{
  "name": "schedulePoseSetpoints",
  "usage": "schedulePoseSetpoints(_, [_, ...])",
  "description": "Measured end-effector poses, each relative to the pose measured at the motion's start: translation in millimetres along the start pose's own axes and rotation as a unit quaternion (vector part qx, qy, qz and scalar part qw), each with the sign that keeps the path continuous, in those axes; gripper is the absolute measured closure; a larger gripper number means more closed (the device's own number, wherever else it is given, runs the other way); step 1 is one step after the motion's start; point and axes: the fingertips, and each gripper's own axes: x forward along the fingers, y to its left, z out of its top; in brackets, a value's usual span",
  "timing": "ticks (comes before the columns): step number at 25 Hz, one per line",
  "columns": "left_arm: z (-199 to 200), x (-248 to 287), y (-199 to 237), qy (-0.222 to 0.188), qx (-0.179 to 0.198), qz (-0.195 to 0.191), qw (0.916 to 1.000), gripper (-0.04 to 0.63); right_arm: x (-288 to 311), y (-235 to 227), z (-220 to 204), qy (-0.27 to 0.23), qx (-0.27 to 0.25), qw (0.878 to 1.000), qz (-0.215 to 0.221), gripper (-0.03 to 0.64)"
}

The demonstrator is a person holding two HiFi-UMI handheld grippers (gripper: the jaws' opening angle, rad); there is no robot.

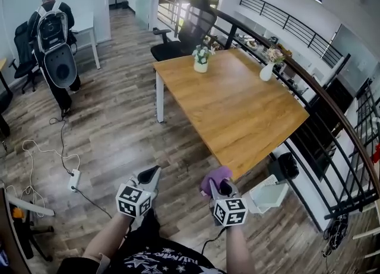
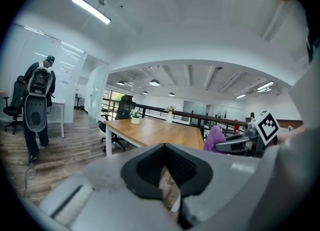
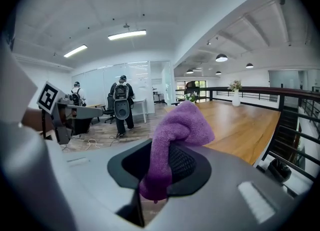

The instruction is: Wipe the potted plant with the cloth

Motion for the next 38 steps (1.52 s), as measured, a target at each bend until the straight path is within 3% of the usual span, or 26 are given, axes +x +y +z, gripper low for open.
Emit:
schedulePoseSetpoints(15, [55, 70, 160, 0.005, -0.009, 0.0, 0.9999, 0.594, 162, 13, 93, -0.006, 0.006, 1.0, -0.007, 0.529])
schedulePoseSetpoints(23, [59, 83, 228, 0.013, -0.018, -0.002, 0.9997, 0.594, 221, 28, 121, -0.017, 0.021, 0.999, -0.018, 0.528])
schedulePoseSetpoints(31, [60, 111, 257, 0.019, -0.023, 0.002, 0.9996, 0.594, 249, 11, 111, 0.006, 0.03, 0.999, -0.024, 0.528])
schedulePoseSetpoints(38, [71, 159, 284, 0.015, -0.022, 0.008, 0.9996, 0.594, 316, -29, 138, -0.002, 0.025, 1.0, -0.009, 0.528])
